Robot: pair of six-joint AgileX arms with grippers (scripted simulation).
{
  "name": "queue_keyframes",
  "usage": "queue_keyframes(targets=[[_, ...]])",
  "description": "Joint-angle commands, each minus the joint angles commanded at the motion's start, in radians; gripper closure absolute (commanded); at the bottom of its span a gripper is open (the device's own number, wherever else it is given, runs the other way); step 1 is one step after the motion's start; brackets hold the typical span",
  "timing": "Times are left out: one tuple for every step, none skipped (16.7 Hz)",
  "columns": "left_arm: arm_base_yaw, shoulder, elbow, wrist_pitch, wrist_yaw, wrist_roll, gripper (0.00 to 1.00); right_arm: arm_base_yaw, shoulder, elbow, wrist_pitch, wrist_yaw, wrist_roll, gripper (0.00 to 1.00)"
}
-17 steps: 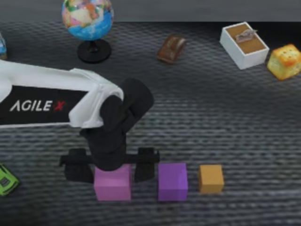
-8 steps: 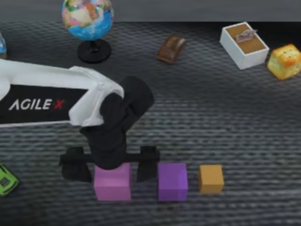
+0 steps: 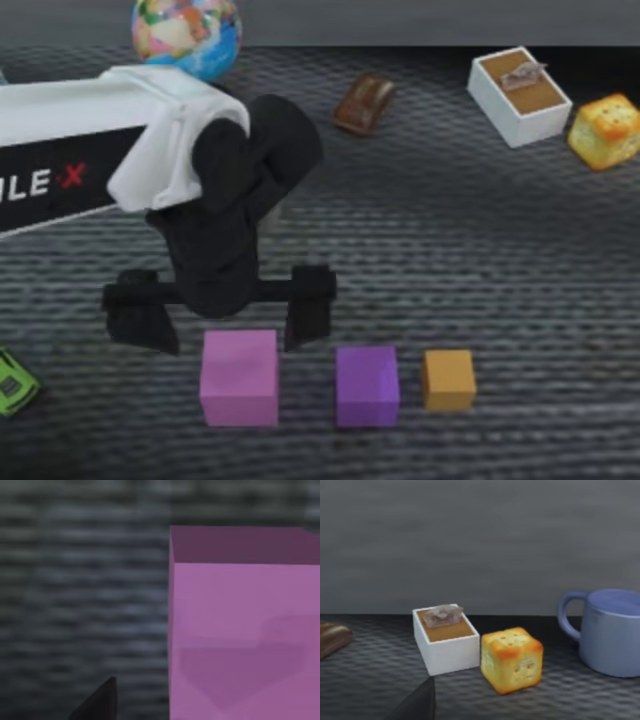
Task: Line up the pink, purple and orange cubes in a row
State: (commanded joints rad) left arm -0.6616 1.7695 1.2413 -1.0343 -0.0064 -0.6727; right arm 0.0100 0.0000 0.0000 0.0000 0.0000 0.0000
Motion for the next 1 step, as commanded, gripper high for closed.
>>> queue_keyframes(targets=[[0.000, -0.002, 0.002, -0.003, 0.000, 0.000, 0.00, 0.000, 0.000, 0.000, 0.000, 0.000, 0.000, 0.00]])
